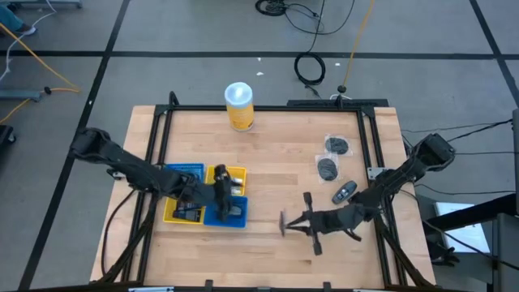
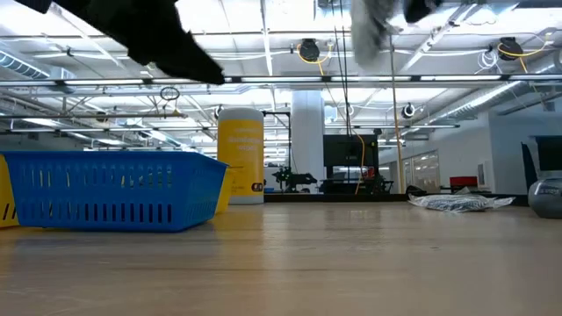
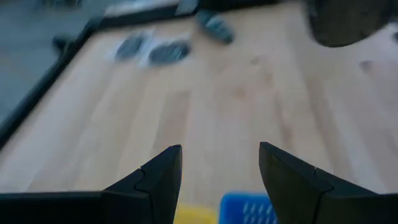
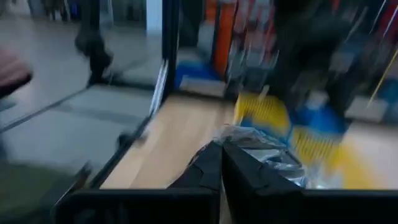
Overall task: Pick & Place Travel size toiletries
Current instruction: Put the black hairbrush into the top blue bin
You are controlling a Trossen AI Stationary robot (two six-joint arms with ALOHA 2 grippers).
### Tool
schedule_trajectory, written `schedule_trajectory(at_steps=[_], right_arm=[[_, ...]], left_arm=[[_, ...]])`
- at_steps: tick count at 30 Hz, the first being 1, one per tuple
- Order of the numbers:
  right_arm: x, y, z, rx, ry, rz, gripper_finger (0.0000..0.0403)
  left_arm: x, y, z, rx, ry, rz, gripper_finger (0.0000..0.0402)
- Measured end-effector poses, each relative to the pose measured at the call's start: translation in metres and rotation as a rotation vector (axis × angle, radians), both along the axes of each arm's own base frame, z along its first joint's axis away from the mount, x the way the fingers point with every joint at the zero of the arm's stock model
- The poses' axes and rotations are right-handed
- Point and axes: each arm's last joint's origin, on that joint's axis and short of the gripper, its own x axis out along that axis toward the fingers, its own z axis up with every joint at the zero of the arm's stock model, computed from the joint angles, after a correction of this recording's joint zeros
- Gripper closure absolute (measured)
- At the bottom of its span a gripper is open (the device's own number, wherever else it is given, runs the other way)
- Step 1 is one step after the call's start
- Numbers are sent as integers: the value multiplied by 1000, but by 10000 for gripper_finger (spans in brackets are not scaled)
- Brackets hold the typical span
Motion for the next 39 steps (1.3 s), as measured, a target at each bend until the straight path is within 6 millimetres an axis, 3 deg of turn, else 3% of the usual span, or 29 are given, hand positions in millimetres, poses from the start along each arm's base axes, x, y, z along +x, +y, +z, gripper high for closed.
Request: schedule_trajectory(at_steps=[4,11,14,17,24,39], right_arm=[[11,-9,8,-51,-172,-95,402],[22,-33,9,53,-190,-392,402],[24,-40,9,88,-191,-418,402],[28,-44,5,113,-180,-435,402],[38,-53,-10,119,-165,-525,403],[54,-63,-34,187,-239,-566,403]], left_arm=[[14,-20,-7,109,-94,-111,190],[29,-39,-24,319,-169,-251,190],[35,-40,-29,342,-201,-241,190],[39,-34,-26,354,-244,-122,190],[44,-23,-13,202,-389,44,190],[51,6,-21,-66,-380,255,190]])
